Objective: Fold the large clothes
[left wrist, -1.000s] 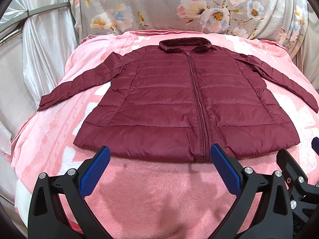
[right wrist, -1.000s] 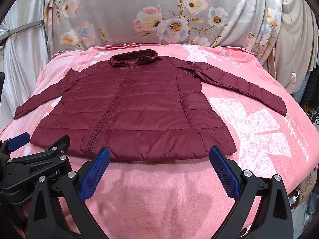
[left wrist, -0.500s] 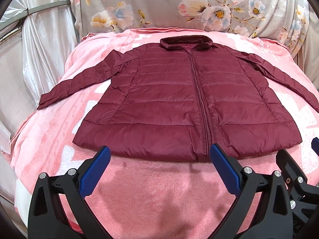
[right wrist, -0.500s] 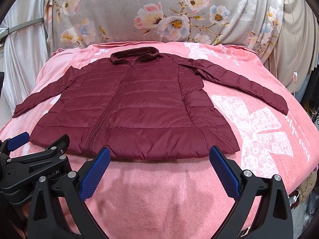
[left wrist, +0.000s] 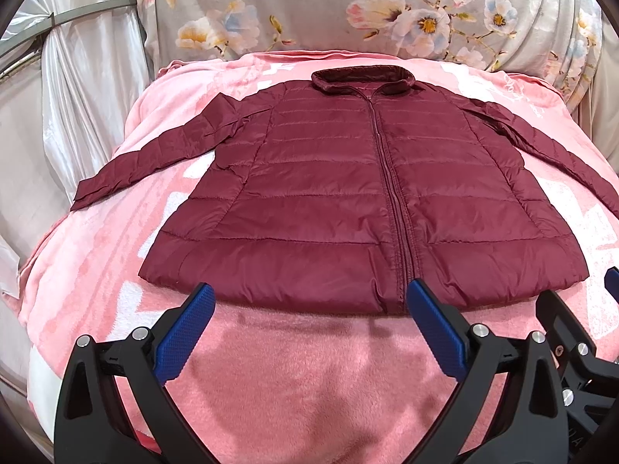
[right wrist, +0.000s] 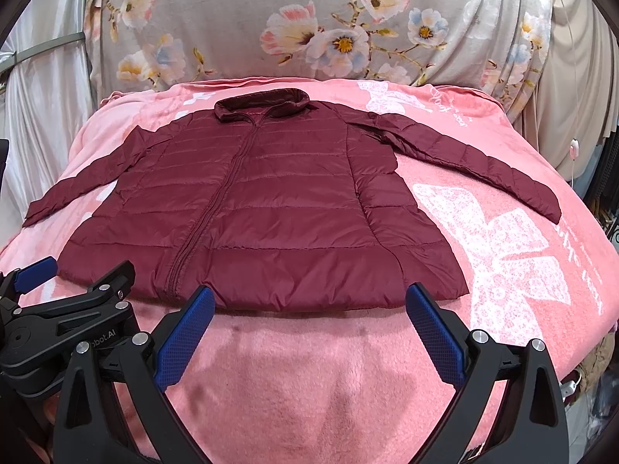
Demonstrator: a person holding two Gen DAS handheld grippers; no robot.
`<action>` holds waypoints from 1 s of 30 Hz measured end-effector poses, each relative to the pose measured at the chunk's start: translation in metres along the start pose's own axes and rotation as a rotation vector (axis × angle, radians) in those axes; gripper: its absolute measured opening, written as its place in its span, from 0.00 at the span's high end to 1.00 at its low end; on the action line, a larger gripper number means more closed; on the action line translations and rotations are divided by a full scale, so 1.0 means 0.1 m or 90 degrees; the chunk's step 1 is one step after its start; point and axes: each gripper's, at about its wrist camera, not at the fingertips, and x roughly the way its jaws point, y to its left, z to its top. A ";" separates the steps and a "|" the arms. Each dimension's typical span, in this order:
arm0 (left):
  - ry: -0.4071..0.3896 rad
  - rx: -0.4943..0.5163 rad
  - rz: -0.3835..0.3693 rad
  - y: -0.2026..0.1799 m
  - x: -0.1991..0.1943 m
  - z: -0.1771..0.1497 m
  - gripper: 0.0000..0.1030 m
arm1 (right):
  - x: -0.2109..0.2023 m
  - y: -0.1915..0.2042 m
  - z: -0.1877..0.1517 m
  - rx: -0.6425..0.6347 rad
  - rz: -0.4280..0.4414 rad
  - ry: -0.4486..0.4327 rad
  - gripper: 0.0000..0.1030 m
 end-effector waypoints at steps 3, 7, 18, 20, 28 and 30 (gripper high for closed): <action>0.001 -0.001 0.000 0.01 0.01 -0.01 0.06 | 0.00 0.00 0.00 0.001 0.001 0.001 0.06; 0.001 -0.001 0.000 0.01 0.01 -0.01 0.07 | 0.00 0.01 0.00 0.000 0.000 0.001 0.06; 0.002 0.000 -0.001 0.01 0.02 -0.01 0.08 | 0.01 0.01 0.00 0.001 0.000 0.002 0.06; 0.002 -0.001 0.000 0.01 0.04 -0.03 0.08 | 0.01 0.01 0.00 0.000 0.000 0.002 0.06; 0.003 -0.001 0.000 0.01 0.03 -0.01 0.08 | 0.02 0.01 0.00 0.000 0.000 0.003 0.06; 0.004 -0.001 0.000 0.01 0.04 -0.02 0.08 | 0.02 0.01 0.00 0.000 0.000 0.003 0.06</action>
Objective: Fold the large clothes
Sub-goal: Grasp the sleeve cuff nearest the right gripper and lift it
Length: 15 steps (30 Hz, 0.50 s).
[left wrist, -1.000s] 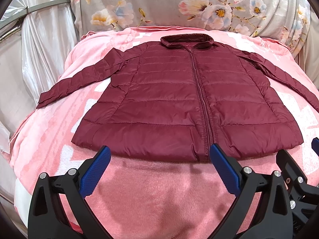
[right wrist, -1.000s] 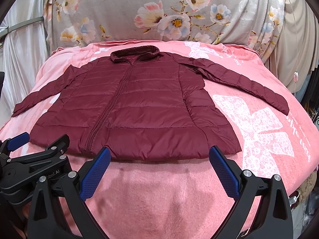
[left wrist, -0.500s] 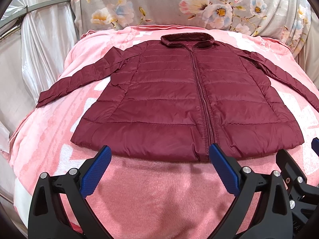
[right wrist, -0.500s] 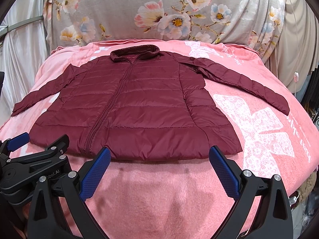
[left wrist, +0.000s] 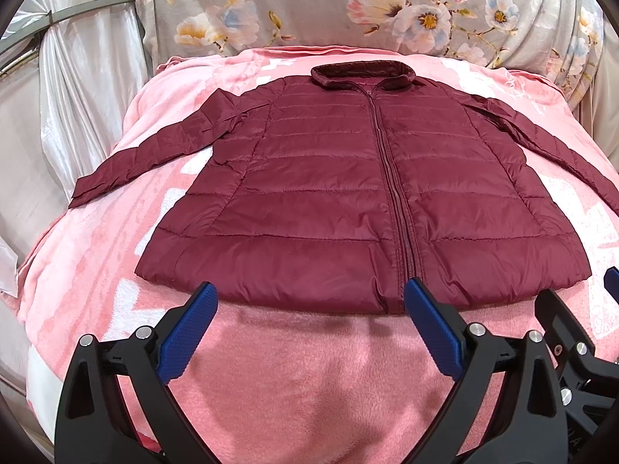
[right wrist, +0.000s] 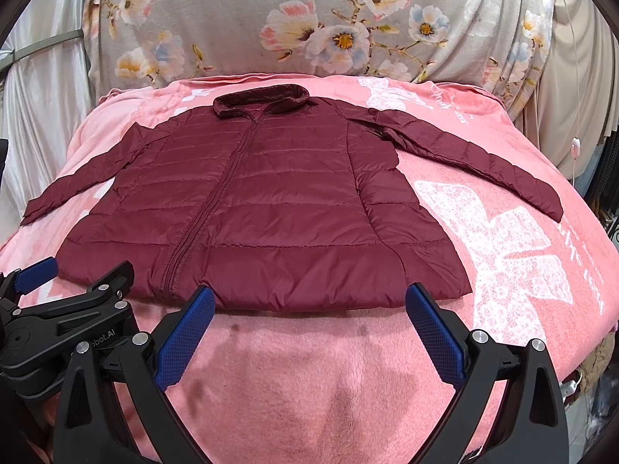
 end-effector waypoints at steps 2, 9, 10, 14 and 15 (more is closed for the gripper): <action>0.001 0.001 -0.001 0.00 0.01 0.00 0.08 | 0.01 -0.01 -0.01 -0.001 0.002 0.001 0.06; 0.006 -0.015 -0.005 0.04 0.13 0.04 0.08 | 0.16 -0.46 0.12 0.061 -0.001 -0.006 0.07; 0.004 -0.021 -0.004 0.06 0.15 0.09 0.08 | 0.19 -0.67 0.19 0.092 -0.010 -0.008 0.07; -0.003 -0.035 -0.002 0.13 0.21 0.25 0.08 | 0.32 -1.51 0.45 0.196 -0.064 -0.030 0.07; -0.005 -0.038 -0.002 0.15 0.23 0.30 0.08 | 0.36 -1.71 0.51 0.220 -0.078 -0.038 0.07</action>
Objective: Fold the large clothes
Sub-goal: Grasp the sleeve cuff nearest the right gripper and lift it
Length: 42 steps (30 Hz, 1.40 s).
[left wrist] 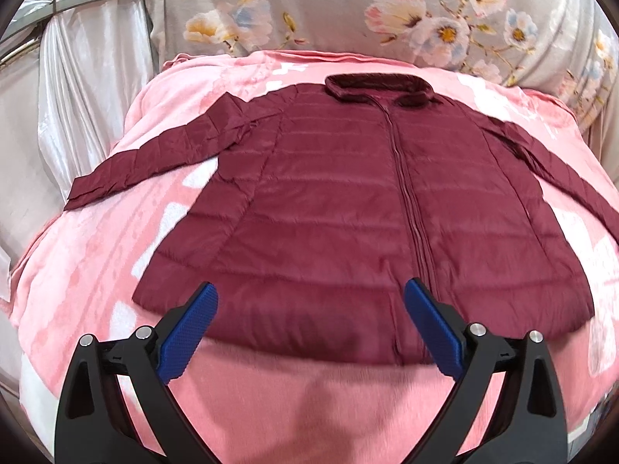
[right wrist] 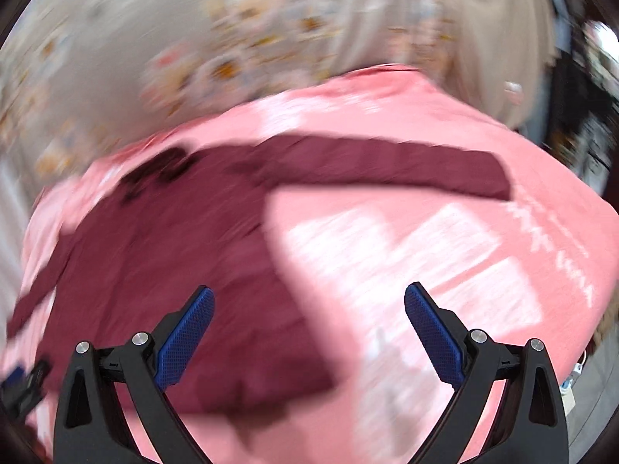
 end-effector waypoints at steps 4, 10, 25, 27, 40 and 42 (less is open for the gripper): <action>-0.013 -0.005 0.001 0.03 0.10 0.16 0.08 | 0.44 -0.88 0.47 0.133 -0.049 -0.008 0.07; -0.011 -0.007 0.004 0.02 0.33 0.38 0.08 | 1.07 -1.78 0.75 0.281 -0.078 0.019 0.12; 0.016 -0.030 -0.007 0.09 0.80 0.69 0.08 | 1.79 -2.13 1.06 0.388 -0.057 0.037 0.92; 0.020 -0.039 -0.014 0.13 0.83 0.72 0.08 | 1.74 -1.95 1.24 0.360 -0.044 0.008 0.94; 0.002 -0.101 -0.019 0.51 0.82 0.87 0.08 | 1.01 1.26 2.14 -0.057 0.243 -0.114 0.95; -0.001 -0.110 -0.018 0.61 0.82 0.88 0.08 | 0.99 1.82 2.02 -0.117 0.293 -0.097 0.95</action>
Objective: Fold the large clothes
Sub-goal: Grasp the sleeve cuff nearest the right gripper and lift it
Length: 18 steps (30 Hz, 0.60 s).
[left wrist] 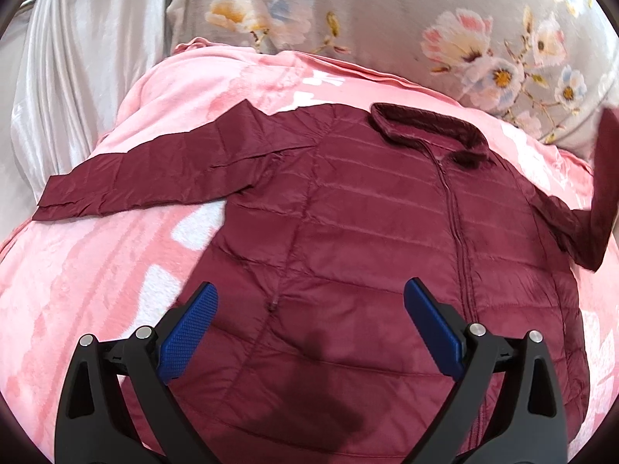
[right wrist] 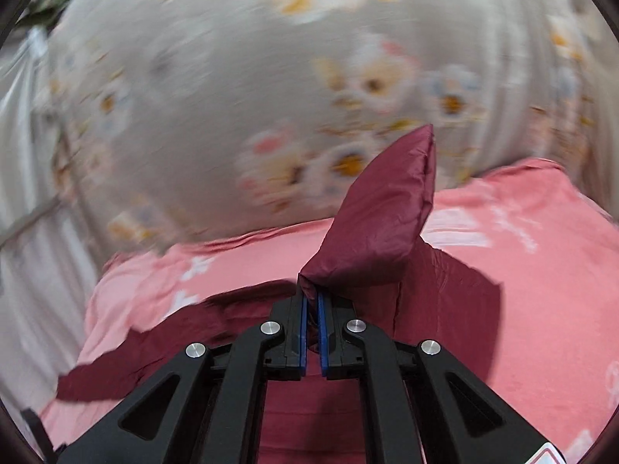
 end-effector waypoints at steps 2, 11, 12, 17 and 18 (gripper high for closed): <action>-0.005 -0.008 0.004 0.10 -0.01 0.02 0.08 | 0.15 0.35 -0.11 -0.034 0.033 0.024 0.95; -0.016 -0.047 0.006 0.52 0.01 0.09 0.08 | 0.98 1.54 -1.14 -0.154 0.139 0.204 0.95; -0.015 -0.050 0.004 0.55 0.02 0.10 0.08 | 1.00 1.57 -1.24 -0.159 0.143 0.216 0.95; -0.007 -0.057 -0.019 0.64 0.10 0.17 0.08 | 1.22 1.80 -1.87 -0.212 0.156 0.319 0.94; -0.004 -0.060 -0.031 0.65 0.13 0.19 0.08 | 1.25 1.81 -1.96 -0.216 0.157 0.333 0.87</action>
